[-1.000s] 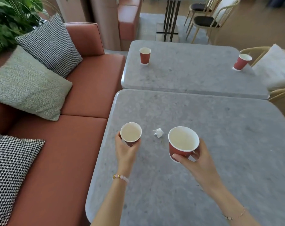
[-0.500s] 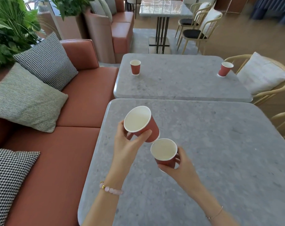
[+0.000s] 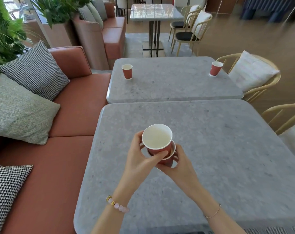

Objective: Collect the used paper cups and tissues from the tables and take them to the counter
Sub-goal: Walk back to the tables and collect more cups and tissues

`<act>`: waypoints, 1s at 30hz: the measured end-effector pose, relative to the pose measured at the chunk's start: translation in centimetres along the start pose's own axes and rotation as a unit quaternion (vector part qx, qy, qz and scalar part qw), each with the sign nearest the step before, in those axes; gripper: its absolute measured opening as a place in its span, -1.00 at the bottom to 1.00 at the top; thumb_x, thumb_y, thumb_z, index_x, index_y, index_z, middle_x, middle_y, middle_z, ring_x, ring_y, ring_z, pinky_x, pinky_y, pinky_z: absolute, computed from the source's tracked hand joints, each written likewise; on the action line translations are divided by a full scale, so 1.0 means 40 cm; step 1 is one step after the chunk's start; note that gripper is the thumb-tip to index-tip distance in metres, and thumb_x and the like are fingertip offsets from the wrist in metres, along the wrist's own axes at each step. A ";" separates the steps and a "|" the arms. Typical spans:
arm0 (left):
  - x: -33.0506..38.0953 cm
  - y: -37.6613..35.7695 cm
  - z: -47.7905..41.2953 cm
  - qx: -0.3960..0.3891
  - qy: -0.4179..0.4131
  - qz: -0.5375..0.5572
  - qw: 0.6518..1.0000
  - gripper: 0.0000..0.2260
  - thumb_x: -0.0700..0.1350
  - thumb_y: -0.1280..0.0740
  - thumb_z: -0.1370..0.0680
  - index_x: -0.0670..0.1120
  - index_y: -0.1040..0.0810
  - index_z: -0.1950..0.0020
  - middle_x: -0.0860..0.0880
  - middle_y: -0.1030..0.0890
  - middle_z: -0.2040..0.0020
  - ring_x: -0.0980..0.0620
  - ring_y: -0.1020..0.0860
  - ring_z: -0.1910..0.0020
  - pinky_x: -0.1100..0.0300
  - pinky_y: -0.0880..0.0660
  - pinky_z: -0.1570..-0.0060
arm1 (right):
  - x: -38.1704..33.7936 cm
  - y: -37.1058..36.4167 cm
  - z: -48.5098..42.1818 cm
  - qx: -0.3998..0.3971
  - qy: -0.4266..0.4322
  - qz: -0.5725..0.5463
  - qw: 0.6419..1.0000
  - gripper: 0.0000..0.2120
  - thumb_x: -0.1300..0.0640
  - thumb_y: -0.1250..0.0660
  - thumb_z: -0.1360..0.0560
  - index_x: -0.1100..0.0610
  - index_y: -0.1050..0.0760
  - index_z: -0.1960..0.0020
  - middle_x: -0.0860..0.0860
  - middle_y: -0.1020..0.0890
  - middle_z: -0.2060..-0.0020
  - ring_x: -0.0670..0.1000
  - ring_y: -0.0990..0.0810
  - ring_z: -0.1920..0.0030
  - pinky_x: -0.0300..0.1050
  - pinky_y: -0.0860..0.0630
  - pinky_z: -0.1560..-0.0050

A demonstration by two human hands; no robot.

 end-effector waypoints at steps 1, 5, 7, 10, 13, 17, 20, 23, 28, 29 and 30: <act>0.000 -0.007 0.004 -0.004 -0.002 -0.010 1.000 -0.44 -0.22 -0.59 -0.24 0.12 -0.42 -0.09 0.12 -0.55 -0.11 0.21 -0.49 -0.14 0.31 -0.43 -0.10 | -0.005 0.005 0.003 0.003 0.000 -0.005 1.000 -0.45 -0.11 -0.53 -0.17 -0.22 -0.42 -0.10 -0.31 -0.60 0.01 -0.23 -0.59 -0.01 -0.42 -0.47 0.07; -0.007 -0.033 0.021 -0.016 0.023 -0.013 1.000 -0.44 -0.04 -0.55 -0.22 0.15 -0.40 -0.13 0.11 -0.51 -0.17 0.11 -0.44 -0.23 0.01 -0.42 -0.23 | -0.018 0.020 0.011 0.001 0.007 -0.017 1.000 -0.44 -0.16 -0.50 -0.17 -0.16 -0.42 -0.12 -0.25 -0.61 -0.03 -0.21 -0.58 -0.06 -0.42 -0.45 0.01; -0.004 -0.045 0.027 -0.027 0.022 -0.018 0.999 -0.46 -0.02 -0.53 -0.23 0.17 -0.39 -0.13 0.10 -0.48 -0.19 0.13 -0.43 -0.23 -0.01 -0.39 -0.26 | -0.018 0.028 0.016 -0.003 0.001 -0.018 1.000 -0.44 -0.15 -0.50 -0.17 -0.18 -0.42 -0.13 -0.26 -0.61 -0.03 -0.22 -0.58 -0.07 -0.38 -0.47 0.00; 0.003 -0.066 0.037 -0.061 0.006 -0.047 0.997 -0.45 -0.02 -0.52 -0.27 0.23 -0.35 -0.15 0.19 -0.43 -0.20 0.19 -0.40 -0.24 0.01 -0.34 -0.30 | -0.021 0.041 0.022 -0.003 0.005 -0.016 1.000 -0.48 -0.10 -0.51 -0.21 -0.22 -0.42 -0.11 -0.29 -0.60 0.00 -0.22 -0.58 -0.05 -0.38 -0.47 0.01; -0.001 -0.070 0.042 -0.069 -0.001 -0.069 0.995 -0.35 -0.04 -0.55 -0.31 0.21 -0.29 -0.27 0.25 -0.39 -0.25 0.21 -0.33 -0.31 0.04 -0.29 -0.35 | -0.019 0.054 0.025 -0.001 0.004 -0.016 1.000 -0.51 -0.02 -0.55 -0.26 -0.20 -0.43 -0.10 -0.29 -0.61 0.01 -0.22 -0.58 -0.05 -0.41 -0.46 0.01; 0.009 -0.063 0.043 -0.064 -0.026 -0.080 0.994 -0.37 0.05 -0.50 -0.36 0.12 -0.29 -0.35 0.17 -0.40 -0.30 0.23 -0.31 -0.33 0.15 -0.26 -0.33 | -0.009 0.076 0.026 0.007 -0.004 -0.017 1.000 -0.51 0.01 -0.57 -0.27 -0.18 -0.43 -0.10 -0.28 -0.61 0.03 -0.24 -0.58 -0.04 -0.43 -0.46 0.05; 0.021 -0.045 0.039 -0.034 -0.045 -0.083 0.995 -0.56 0.12 -0.33 -0.45 0.11 -0.37 -0.31 0.19 -0.45 -0.27 0.25 -0.37 -0.28 0.26 -0.29 -0.24 | 0.002 0.092 0.022 0.017 -0.009 -0.021 1.000 -0.48 0.07 -0.59 -0.25 -0.15 -0.44 -0.12 -0.25 -0.62 0.03 -0.25 -0.57 -0.05 -0.45 -0.44 0.05; 0.039 -0.022 0.032 0.007 -0.096 -0.165 0.981 -0.68 0.10 -0.21 -0.52 0.09 -0.42 -0.25 0.15 -0.49 -0.21 0.20 -0.44 -0.20 0.23 -0.38 -0.15 | 0.005 0.101 0.017 0.021 -0.008 -0.014 1.000 -0.46 0.05 -0.58 -0.23 -0.18 -0.42 -0.11 -0.27 -0.61 0.02 -0.27 -0.56 -0.06 -0.48 -0.42 0.05; 0.054 -0.011 0.025 0.041 -0.184 -0.361 0.913 -0.61 0.09 -0.10 -0.56 -0.10 -0.49 -0.24 0.02 -0.56 -0.14 0.02 -0.50 -0.11 0.10 -0.43 -0.08 | 0.007 0.111 0.013 0.028 -0.005 -0.013 1.000 -0.44 -0.06 -0.56 -0.18 -0.27 -0.41 -0.10 -0.32 -0.59 0.00 -0.29 -0.55 -0.06 -0.48 -0.43 0.04; 0.052 -0.011 0.024 0.041 -0.193 -0.384 0.902 -0.61 0.08 -0.09 -0.56 -0.11 -0.50 -0.22 0.00 -0.57 -0.13 -0.01 -0.52 -0.09 0.10 -0.43 -0.07 | 0.008 0.113 0.012 0.029 -0.004 -0.012 1.000 -0.45 -0.04 -0.56 -0.19 -0.28 -0.40 -0.09 -0.32 -0.58 0.00 -0.30 -0.55 -0.07 -0.48 -0.43 0.04; 0.049 -0.013 0.024 0.040 -0.202 -0.406 0.890 -0.62 0.06 -0.10 -0.56 -0.12 -0.52 -0.20 -0.01 -0.58 -0.11 -0.03 -0.53 -0.08 0.10 -0.43 -0.06 | 0.011 0.114 0.010 0.029 -0.003 -0.012 0.999 -0.46 -0.02 -0.57 -0.21 -0.29 -0.41 -0.08 -0.33 -0.59 0.00 -0.30 -0.55 -0.06 -0.49 -0.43 0.05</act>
Point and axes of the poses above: each hand's wrist, its own z-axis away from the middle knuckle, its own y-axis out of the back of the hand, x = y × z, the point moved 9 cm from there along -z, towards the middle knuckle
